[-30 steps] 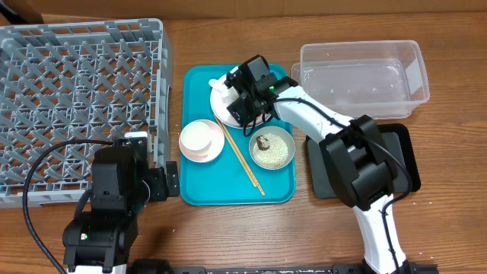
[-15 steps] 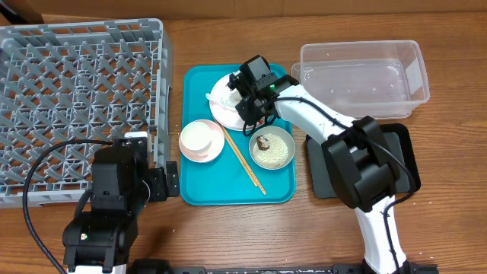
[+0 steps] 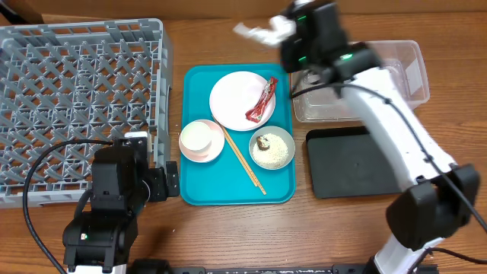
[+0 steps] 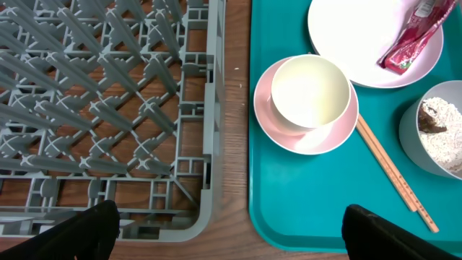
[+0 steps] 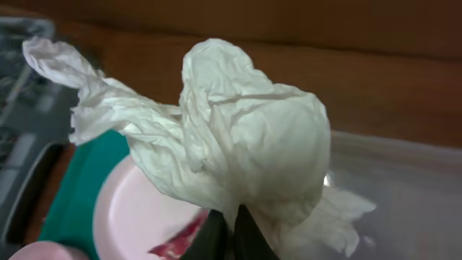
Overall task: Sort waste into correct bins and load items into the dishwasher
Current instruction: 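Carry the tissue with the right gripper and drop it into the clear bin, then grasp the red snack wrapper on the plate with the right gripper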
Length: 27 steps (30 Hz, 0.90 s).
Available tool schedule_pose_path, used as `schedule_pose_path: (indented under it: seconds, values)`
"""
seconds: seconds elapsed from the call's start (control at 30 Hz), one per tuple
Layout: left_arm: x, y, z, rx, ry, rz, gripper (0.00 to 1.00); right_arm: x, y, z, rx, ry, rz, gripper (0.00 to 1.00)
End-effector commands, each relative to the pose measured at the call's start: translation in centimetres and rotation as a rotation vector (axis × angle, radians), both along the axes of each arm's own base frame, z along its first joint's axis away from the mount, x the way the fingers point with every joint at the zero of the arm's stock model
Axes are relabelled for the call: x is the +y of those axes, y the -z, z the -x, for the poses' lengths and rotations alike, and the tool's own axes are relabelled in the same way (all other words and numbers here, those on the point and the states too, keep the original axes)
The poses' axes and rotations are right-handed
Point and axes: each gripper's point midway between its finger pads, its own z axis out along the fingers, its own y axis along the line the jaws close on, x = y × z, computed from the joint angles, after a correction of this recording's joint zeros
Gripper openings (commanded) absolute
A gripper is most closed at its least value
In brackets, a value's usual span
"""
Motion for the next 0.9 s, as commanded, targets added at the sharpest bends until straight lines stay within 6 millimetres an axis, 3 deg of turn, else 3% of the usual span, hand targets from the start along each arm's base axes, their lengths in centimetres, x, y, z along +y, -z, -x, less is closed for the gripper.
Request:
schedule_pose_path:
  seconds: [0.0, 0.07, 0.17, 0.27, 0.3, 0.33, 0.4, 0.47, 0.57, 0.77, 0.87]
  values:
    - [-0.4, -1.1, -0.3, -0.031, 0.003, 0.020, 1.00, -5.6, 2.2, -0.7, 0.103, 0.227, -0.033, 0.04]
    - [-0.4, -1.1, -0.3, -0.031, 0.003, 0.021, 1.00, -7.6, 3.0, -0.6, 0.135, 0.265, -0.028, 0.04]
    - [-0.4, -1.1, -0.3, -0.031, 0.003, 0.020, 1.00, -9.1, 3.8, -0.5, 0.177, 0.284, -0.049, 0.24]
    - [-0.4, -1.2, -0.3, -0.034, 0.003, 0.021, 1.00, -9.4, 3.9, -0.5, 0.193, 0.274, -0.085, 0.78]
    - [-0.4, -1.2, -0.3, -0.035, 0.003, 0.021, 1.00, -9.2, 3.8, -0.6, 0.187, 0.268, -0.093, 0.79]
    - [-0.4, -1.2, -0.3, -0.034, 0.003, 0.021, 1.00, -8.4, 3.5, -0.8, 0.184, 0.236, -0.130, 0.87]
    - [-0.4, -1.2, -0.3, -0.033, 0.003, 0.021, 1.00, -6.0, 3.0, -0.3, 0.205, 0.147, -0.222, 0.88]
    - [-0.4, -1.2, -0.3, -0.034, 0.003, 0.021, 1.00, -3.1, 2.3, 0.5, 0.233, 0.041, -0.317, 0.80]
    - [-0.4, -1.2, -0.3, -0.034, 0.003, 0.020, 1.00, 0.2, 2.2, 1.7, 0.251, -0.038, -0.332, 0.75]
    - [-0.4, -1.2, -0.3, -0.034, 0.003, 0.021, 1.00, 4.5, 4.3, 3.0, 0.239, -0.034, -0.166, 0.75]
    - [-0.4, -1.2, -0.3, -0.034, 0.004, 0.021, 1.00, 6.3, 6.3, 3.8, 0.267, 0.042, -0.116, 0.74]
